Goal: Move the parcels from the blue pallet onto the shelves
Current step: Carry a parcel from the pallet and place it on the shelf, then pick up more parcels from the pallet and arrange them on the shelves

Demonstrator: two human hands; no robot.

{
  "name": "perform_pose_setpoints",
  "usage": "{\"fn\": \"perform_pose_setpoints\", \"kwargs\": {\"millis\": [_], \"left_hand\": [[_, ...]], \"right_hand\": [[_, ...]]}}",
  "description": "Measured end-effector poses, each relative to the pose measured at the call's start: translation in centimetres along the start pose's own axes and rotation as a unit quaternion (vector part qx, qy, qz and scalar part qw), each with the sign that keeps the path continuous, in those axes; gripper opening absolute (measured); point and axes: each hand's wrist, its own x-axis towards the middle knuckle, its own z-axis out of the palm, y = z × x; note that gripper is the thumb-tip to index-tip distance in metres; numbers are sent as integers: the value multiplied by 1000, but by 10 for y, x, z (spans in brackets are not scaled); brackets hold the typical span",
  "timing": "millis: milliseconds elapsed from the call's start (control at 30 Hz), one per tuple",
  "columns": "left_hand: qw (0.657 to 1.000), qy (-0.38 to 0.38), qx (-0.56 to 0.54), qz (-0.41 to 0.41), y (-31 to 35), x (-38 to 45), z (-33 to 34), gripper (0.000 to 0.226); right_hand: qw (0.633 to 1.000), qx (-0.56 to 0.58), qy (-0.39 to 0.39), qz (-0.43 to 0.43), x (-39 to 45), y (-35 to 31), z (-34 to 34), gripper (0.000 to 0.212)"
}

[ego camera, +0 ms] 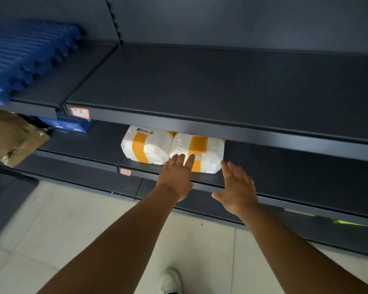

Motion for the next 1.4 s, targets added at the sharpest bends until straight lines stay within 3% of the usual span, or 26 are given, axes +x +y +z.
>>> {"fn": "perform_pose_setpoints", "kwargs": {"millis": [333,700,933,1400], "left_hand": [[997,17,-21,78,66,-118,-80,77],[964,70,10,258,135,-255,-130,77],[917,75,-12,391,212,-332,-138,78],[798,66,28,598,432,-521,-110,79]], "right_hand": [[998,-5,20,59,-145,0,-71,90],[969,18,137,207,-339,3,-110,90],[929,47,203,306,-470,26,-114,89],[804,86,279,518,-740,133,-80,93]]}}
